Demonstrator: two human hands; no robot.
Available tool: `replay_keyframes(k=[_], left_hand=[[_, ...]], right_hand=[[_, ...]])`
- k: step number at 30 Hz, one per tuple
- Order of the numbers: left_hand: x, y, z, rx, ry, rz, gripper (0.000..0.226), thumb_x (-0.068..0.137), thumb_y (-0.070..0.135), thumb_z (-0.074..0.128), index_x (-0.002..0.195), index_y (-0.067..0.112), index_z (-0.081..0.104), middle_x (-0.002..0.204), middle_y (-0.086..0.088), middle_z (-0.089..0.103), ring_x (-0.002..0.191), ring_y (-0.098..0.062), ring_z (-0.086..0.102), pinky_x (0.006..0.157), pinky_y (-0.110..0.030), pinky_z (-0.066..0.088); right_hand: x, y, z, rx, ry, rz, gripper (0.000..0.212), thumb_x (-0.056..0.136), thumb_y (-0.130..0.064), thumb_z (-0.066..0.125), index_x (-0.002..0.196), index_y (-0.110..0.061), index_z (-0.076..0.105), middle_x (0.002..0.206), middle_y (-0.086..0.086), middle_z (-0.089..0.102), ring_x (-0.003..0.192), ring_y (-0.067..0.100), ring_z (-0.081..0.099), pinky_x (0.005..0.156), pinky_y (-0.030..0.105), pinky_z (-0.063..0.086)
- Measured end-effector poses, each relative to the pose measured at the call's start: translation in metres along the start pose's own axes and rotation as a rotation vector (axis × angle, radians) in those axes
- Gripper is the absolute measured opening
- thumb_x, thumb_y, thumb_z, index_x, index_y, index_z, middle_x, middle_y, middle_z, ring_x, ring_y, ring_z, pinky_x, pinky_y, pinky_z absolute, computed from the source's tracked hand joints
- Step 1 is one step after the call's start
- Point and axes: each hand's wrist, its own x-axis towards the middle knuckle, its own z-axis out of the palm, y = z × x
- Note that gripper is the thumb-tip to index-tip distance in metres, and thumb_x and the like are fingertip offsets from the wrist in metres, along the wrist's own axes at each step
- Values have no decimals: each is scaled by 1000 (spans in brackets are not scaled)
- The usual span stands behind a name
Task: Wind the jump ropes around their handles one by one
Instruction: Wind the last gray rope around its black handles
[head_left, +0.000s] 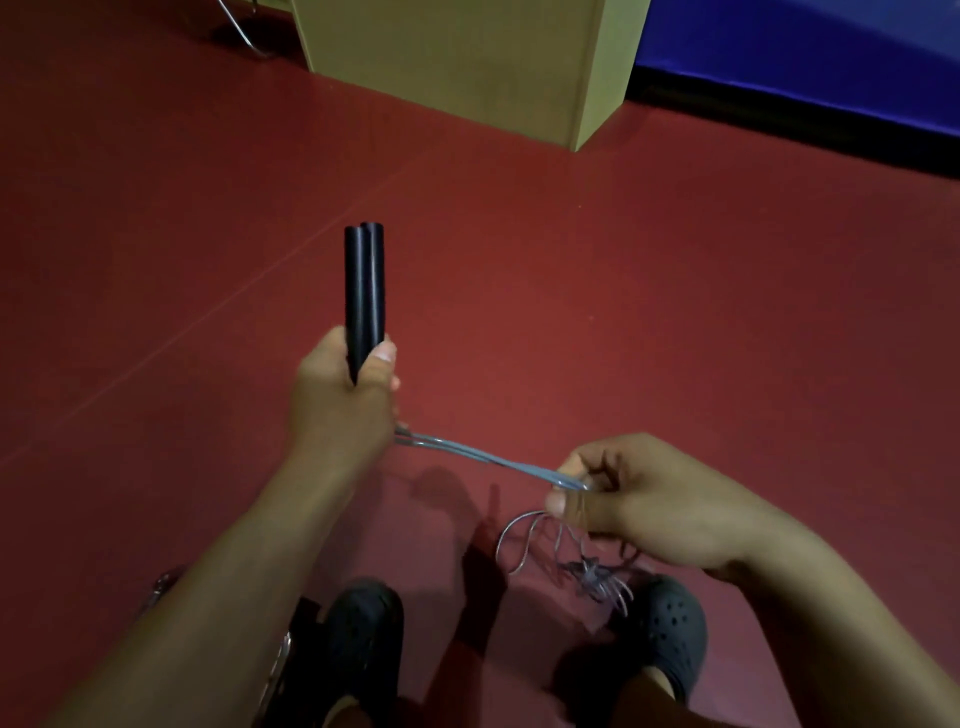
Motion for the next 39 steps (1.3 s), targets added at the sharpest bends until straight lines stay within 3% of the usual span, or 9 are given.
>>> replay_keyframes(k=[3,6,10,13,16,23,27,31,39], left_hand=[[0,-8,-10,208,-68,80,18,96,15,58,79,14,57,63,-4,60,55,-25,57,56,-37,48],[-11,-5,-13,457,-484,103,18,95,14,60,78,12,57,60,1,55,56,-23,55,55,-36,45],[-29,5,-13,277,-888,-185,15,99,14,55,97,19,68,68,3,64,63,-14,66,58,-30,55],[-30,14,-19,58,-929,-314,19,101,9,51,106,14,69,83,4,71,78,-18,73,59,-27,54],[-26,19,-28,18,-865,-346,18,101,4,49,106,7,67,76,3,70,55,-9,62,45,-21,44],[-24,24,-36,3,-837,-416,28,98,34,52,97,12,69,67,-2,58,39,-6,37,35,-17,27],[-27,26,-39,-31,-940,-454,52,81,59,52,101,16,73,64,2,63,35,-7,34,37,-15,23],[-29,27,-43,-97,-1148,-479,46,84,47,70,112,12,70,72,0,60,43,-9,49,34,-16,32],[-42,36,-33,-149,-1242,-488,35,98,12,58,121,-14,55,69,3,64,54,-5,64,45,-11,45]], right_hand=[[4,4,-5,-86,171,43,31,83,-39,75,68,-15,65,53,-1,56,52,13,47,55,29,40],[7,5,-3,-55,329,34,42,81,-48,72,64,-12,59,52,7,56,49,15,47,53,33,40],[10,2,-3,-25,519,15,47,77,-51,74,56,-16,52,46,-9,37,43,9,33,46,25,28],[10,1,-3,-111,540,121,63,64,-71,69,51,-13,45,44,-2,39,41,14,33,43,23,26],[10,2,-2,-109,474,196,69,54,-82,62,56,-15,48,52,6,43,51,18,35,54,29,29],[11,-6,-4,489,299,44,24,97,-24,56,77,-12,56,59,-1,32,48,10,29,45,23,26],[12,-8,1,417,356,-5,22,100,-24,52,84,-13,63,63,0,35,49,9,34,57,31,46],[14,-7,3,346,476,-111,23,95,-27,58,83,-10,69,60,-2,37,52,11,34,50,28,32],[20,-6,8,421,585,-125,9,88,-18,69,84,-15,62,55,-7,44,44,1,35,42,14,29]])
